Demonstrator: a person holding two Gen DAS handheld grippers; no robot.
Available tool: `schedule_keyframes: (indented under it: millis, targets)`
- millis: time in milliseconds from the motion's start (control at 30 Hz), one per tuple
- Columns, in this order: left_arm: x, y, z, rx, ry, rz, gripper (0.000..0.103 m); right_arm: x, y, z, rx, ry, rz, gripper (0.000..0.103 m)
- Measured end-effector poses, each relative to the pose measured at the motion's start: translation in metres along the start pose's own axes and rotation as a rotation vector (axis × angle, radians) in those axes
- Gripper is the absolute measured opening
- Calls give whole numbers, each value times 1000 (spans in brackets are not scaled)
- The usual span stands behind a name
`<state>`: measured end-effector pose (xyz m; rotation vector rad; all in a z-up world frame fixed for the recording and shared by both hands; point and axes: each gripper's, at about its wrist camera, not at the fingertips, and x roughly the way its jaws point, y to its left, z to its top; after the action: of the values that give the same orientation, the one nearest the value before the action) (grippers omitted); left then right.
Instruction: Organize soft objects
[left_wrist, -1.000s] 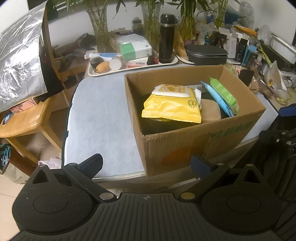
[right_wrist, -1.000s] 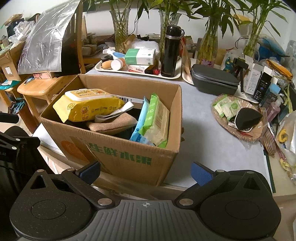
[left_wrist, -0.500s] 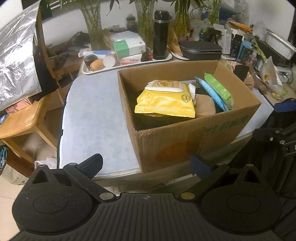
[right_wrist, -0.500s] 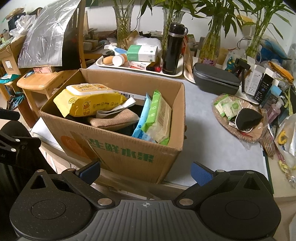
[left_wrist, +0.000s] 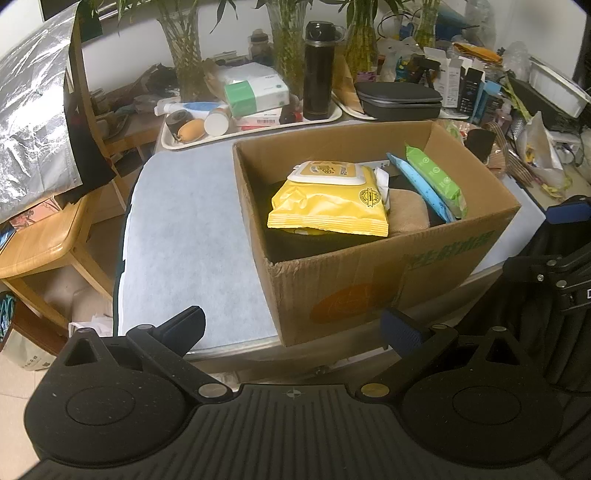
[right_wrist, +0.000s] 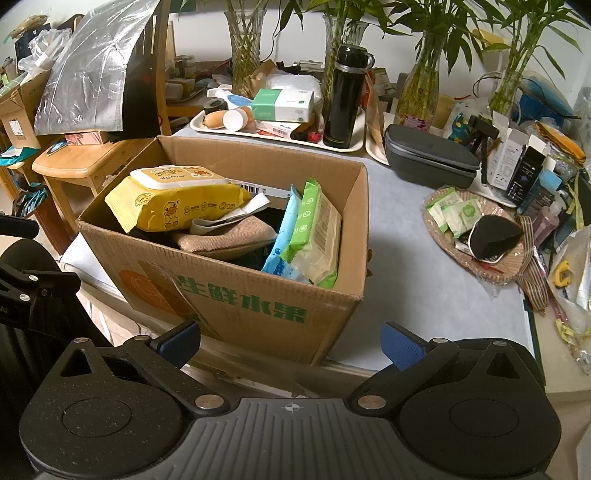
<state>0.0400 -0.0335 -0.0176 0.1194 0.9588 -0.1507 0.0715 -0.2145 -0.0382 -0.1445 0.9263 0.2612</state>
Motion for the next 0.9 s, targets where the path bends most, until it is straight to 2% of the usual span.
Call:
schedule_keyframes:
  millis: [900]
  targets:
    - [0, 1, 0, 0, 0, 0, 103, 1, 1, 0, -2, 1, -5, 103]
